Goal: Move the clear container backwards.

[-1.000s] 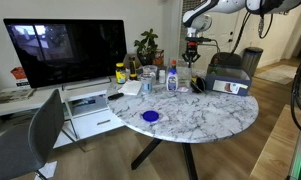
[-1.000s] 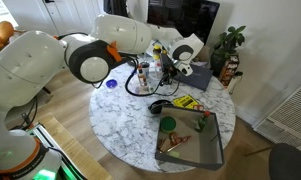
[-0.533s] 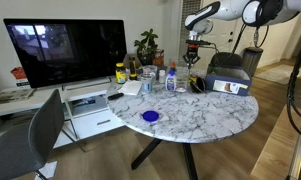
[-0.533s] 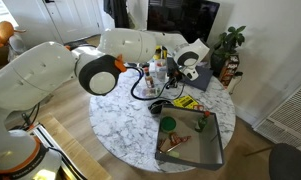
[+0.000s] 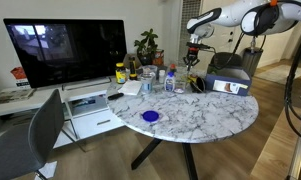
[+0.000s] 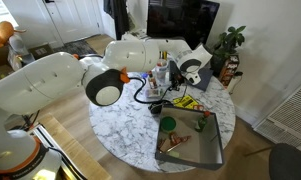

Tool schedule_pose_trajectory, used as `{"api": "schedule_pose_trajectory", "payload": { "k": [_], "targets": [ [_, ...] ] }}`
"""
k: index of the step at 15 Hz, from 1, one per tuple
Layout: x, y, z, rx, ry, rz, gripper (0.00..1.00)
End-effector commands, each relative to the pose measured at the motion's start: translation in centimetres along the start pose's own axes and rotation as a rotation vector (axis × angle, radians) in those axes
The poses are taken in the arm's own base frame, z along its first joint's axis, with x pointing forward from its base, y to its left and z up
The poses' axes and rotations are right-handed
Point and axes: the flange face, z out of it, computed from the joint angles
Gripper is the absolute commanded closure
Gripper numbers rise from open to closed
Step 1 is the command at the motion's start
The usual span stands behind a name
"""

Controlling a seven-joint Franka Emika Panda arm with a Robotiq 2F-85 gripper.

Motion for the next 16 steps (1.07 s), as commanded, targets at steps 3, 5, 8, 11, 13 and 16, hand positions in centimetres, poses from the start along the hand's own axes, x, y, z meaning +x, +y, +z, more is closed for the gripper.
{"api": "schedule_pose_trajectory", "payload": {
  "k": [3, 5, 8, 11, 13, 16],
  "targets": [
    [0.2, -1.0, 0.0, 0.089, -0.016, 0.002, 0.99],
    [0.2, -1.1, 0.3, 0.085, -0.014, 0.008, 0.70],
    [0.2, -1.5, -0.2, 0.097, 0.007, 0.002, 0.49],
    [-0.3, -2.4, -1.9, 0.080, 0.071, -0.029, 0.27],
    [-1.2, -3.4, -3.6, 0.025, 0.142, -0.071, 0.12],
    [-2.8, -4.8, -6.1, -0.076, 0.237, -0.127, 0.00]
  ]
}}
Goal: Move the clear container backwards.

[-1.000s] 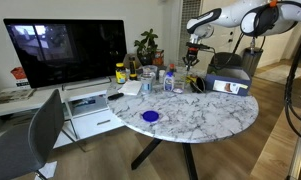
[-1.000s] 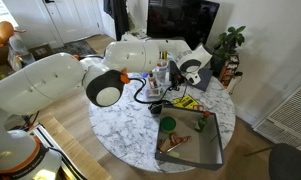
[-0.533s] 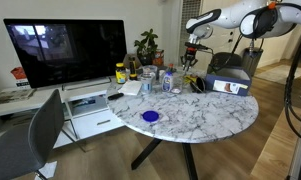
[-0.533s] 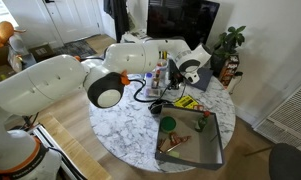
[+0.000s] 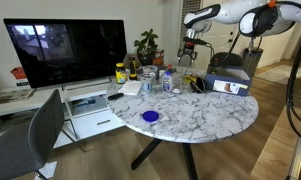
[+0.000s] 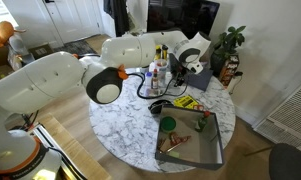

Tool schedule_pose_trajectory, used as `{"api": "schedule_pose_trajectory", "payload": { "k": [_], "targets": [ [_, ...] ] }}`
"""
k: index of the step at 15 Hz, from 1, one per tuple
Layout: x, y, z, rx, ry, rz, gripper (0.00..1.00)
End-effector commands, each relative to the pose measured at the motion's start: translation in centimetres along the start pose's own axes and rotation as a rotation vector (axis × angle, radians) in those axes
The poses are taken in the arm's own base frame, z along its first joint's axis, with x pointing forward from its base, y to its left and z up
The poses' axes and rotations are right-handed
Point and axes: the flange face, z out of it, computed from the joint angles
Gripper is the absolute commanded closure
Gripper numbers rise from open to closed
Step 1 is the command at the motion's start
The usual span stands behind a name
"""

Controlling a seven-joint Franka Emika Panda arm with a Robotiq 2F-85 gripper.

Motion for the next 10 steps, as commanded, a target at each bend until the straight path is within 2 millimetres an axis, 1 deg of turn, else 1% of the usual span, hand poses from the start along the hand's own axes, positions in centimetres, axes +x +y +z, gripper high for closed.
{"api": "schedule_pose_trajectory", "payload": {
  "k": [1, 6, 8, 10],
  "targets": [
    [-1.6, -2.2, -3.2, -0.122, 0.117, -0.095, 0.00],
    [-5.8, -7.2, -7.6, -0.253, 0.228, -0.297, 0.00],
    [-7.6, -9.2, -8.9, -0.293, 0.267, -0.391, 0.00],
    [-9.4, -11.3, -9.8, -0.320, 0.293, -0.498, 0.00]
  ]
}}
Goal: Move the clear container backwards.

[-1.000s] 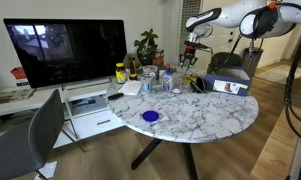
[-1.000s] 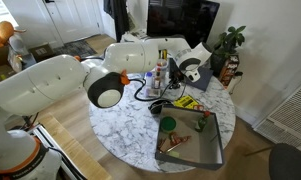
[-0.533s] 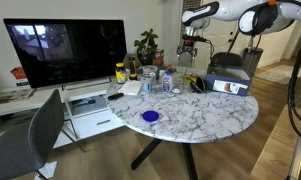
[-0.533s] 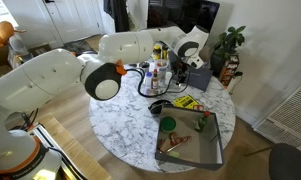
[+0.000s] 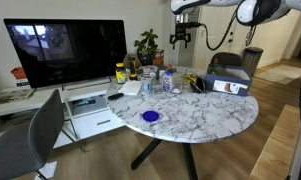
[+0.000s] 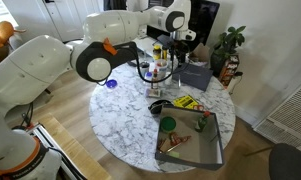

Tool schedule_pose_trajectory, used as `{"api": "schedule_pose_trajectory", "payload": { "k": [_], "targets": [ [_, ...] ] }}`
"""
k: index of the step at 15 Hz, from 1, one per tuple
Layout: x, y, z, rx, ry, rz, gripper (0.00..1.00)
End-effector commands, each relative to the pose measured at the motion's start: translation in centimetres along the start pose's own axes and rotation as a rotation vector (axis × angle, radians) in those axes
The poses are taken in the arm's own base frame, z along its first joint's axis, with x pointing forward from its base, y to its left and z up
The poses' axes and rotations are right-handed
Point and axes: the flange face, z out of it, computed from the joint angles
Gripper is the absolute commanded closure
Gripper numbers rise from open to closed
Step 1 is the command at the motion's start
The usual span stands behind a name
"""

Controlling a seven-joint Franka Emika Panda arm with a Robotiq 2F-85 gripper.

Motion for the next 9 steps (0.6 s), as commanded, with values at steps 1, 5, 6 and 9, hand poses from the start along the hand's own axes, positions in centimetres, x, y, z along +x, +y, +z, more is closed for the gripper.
{"api": "schedule_pose_trajectory", "payload": {
  "k": [1, 5, 6, 9],
  "targets": [
    [-1.1, -3.0, -2.6, -0.056, 0.052, -0.183, 0.00],
    [-3.7, -6.9, -4.4, -0.016, -0.001, -0.408, 0.00],
    [-3.8, -7.8, -4.8, -0.006, 0.026, -0.467, 0.00],
    [-3.4, -7.9, -4.6, -0.005, 0.048, -0.389, 0.00]
  ]
}}
